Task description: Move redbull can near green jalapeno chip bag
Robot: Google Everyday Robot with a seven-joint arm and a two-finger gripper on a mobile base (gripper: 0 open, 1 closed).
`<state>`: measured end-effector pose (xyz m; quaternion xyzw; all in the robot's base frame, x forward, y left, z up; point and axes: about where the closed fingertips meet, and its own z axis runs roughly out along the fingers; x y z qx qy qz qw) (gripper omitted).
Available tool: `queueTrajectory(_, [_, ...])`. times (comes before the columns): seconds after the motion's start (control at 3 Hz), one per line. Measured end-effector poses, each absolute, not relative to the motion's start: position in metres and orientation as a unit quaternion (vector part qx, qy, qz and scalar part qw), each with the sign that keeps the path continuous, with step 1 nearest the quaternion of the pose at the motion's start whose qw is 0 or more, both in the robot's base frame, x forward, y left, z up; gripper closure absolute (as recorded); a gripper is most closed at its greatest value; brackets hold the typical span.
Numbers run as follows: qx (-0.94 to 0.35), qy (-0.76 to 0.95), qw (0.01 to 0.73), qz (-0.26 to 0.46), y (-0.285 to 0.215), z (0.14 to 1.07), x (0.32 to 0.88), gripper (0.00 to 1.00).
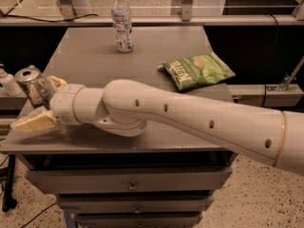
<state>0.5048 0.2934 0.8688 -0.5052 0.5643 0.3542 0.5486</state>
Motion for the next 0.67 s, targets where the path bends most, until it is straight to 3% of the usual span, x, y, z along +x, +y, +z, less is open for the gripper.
queueTrajectory(0.67, [-0.493, 0.565, 0.562, 0.348, 0.2920, 0.8746, 0.5095, 0.64])
